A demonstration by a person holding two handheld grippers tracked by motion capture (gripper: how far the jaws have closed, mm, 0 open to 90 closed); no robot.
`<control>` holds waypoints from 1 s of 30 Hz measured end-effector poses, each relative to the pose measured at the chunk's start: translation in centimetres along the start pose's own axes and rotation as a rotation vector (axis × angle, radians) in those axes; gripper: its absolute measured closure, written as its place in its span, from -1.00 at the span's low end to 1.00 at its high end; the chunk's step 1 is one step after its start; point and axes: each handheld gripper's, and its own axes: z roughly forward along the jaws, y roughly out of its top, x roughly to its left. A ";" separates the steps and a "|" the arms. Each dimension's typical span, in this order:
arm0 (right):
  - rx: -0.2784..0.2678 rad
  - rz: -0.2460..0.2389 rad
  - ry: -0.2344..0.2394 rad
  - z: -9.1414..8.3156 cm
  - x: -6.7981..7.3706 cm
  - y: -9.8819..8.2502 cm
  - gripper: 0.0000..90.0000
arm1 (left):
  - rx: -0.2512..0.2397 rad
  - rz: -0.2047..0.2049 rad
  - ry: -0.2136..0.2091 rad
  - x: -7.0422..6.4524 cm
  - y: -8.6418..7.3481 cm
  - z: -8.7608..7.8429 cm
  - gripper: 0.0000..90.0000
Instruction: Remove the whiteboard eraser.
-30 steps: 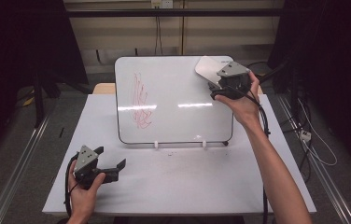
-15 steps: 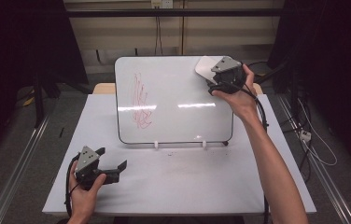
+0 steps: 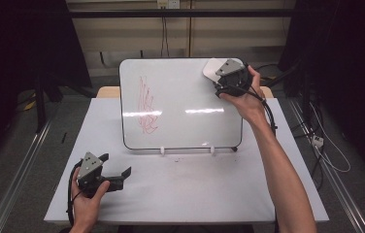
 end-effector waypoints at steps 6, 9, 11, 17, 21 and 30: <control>0.003 0.004 0.015 -0.3 -0.4 -0.1 -0.29 | 0.002 0.005 0.006 0.0 0.0 0.0 -0.89; 0.007 0.005 0.013 -0.3 -0.3 -0.1 -0.29 | 0.005 0.011 0.004 0.0 0.0 0.0 -0.89; 0.005 0.015 0.015 -0.4 -0.3 -0.1 -0.29 | 0.002 0.007 0.006 0.0 0.0 0.0 -0.89; 0.005 0.041 0.027 -0.6 -0.4 -0.1 -0.29 | 0.000 -0.001 0.004 0.0 0.0 0.0 -0.89; 0.001 0.081 0.047 -0.8 -0.6 -0.1 -0.29 | 0.000 0.005 0.007 0.1 0.0 0.0 -0.89; -0.021 0.155 0.111 -1.3 -1.2 -0.7 -0.29 | 0.006 -0.003 0.018 0.4 -0.3 -0.2 -0.89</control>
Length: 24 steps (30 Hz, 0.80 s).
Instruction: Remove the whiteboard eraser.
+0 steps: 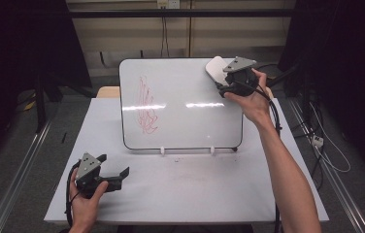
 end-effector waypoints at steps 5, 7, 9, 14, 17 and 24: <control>-0.053 0.037 0.020 -1.0 -0.2 0.1 -0.29 | 0.000 -0.011 -0.006 0.0 -0.1 0.0 -0.89; -0.066 0.048 0.018 -1.4 -0.2 0.1 -0.29 | -0.001 -0.005 -0.004 -0.1 0.0 0.0 -0.89; -0.071 0.059 0.021 -1.6 0.0 -0.2 -0.29 | -0.004 -0.006 -0.004 -0.2 0.0 0.0 -0.89; -0.094 0.080 0.026 -1.8 0.8 -1.1 -0.29 | -0.002 -0.001 -0.001 -0.1 0.1 0.0 -0.89; -0.105 0.093 0.037 -2.0 1.3 -1.5 -0.29 | -0.003 0.005 0.003 -0.1 0.1 -0.1 -0.89; -0.143 0.112 0.053 -2.7 2.5 -2.1 -0.29 | -0.001 0.002 0.005 -0.2 0.1 0.0 -0.90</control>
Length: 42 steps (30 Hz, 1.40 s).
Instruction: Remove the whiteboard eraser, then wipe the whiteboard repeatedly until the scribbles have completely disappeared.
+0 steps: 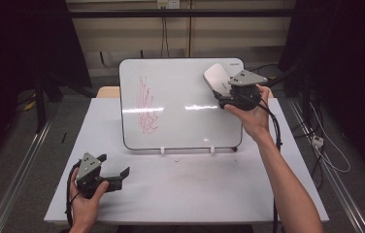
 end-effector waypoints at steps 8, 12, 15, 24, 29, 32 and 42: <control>-0.023 -0.002 0.021 0.1 1.3 -0.1 -0.29 | -0.003 0.004 0.002 0.1 0.0 -0.1 -0.89; -0.034 -0.010 0.032 0.3 2.2 0.0 -0.29 | 0.007 -0.003 0.002 0.3 -0.2 0.1 -0.89; -0.029 -0.027 0.047 0.9 3.1 0.1 -0.29 | 0.008 -0.009 0.004 0.4 -0.2 0.0 -0.89; -0.044 -0.054 0.080 1.3 5.4 0.9 -0.29 | 0.016 0.009 -0.009 0.1 -0.1 0.3 -0.89; -0.048 -0.073 0.088 1.9 6.7 1.5 -0.29 | 0.031 0.014 -0.023 -0.2 -0.2 0.6 -0.89; -0.048 -0.103 0.086 2.4 7.6 2.0 -0.29 | 0.034 0.030 -0.025 -0.4 -0.2 0.7 -0.89; -0.052 -0.160 0.085 3.3 9.9 3.5 -0.29 | 0.030 0.020 -0.019 -0.3 -0.3 0.3 -0.89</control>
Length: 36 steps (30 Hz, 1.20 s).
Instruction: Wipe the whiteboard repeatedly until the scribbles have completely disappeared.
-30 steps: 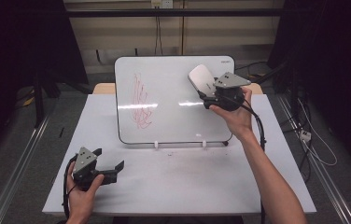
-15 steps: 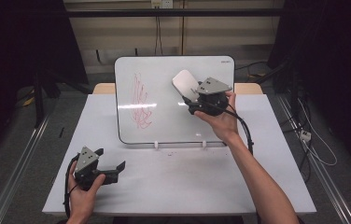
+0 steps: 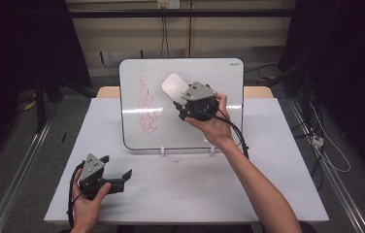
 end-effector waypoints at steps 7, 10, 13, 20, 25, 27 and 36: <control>0.017 -0.023 0.017 1.5 0.9 0.8 -0.29 | -0.007 -0.008 -0.005 0.2 0.1 -0.1 -0.89; 0.005 -0.015 0.024 2.0 1.1 1.3 -0.29 | -0.012 -0.015 0.000 0.4 0.1 -0.1 -0.89; 0.003 -0.036 0.016 2.4 1.5 1.9 -0.29 | -0.013 -0.019 0.001 0.5 0.1 -0.1 -0.89; 0.011 -0.053 -0.001 3.7 1.8 2.8 -0.29 | -0.011 -0.018 0.000 0.6 0.1 -0.2 -0.89; 0.029 -0.063 -0.018 4.5 1.9 3.3 -0.29 | -0.014 -0.014 -0.004 0.5 0.1 -0.2 -0.90; 0.025 -0.063 -0.015 4.7 1.9 3.6 -0.29 | -0.013 -0.016 -0.006 0.4 0.2 -0.1 -0.89; 0.036 -0.096 -0.013 6.2 2.4 4.8 -0.29 | -0.016 -0.012 -0.013 0.4 0.2 -0.1 -0.89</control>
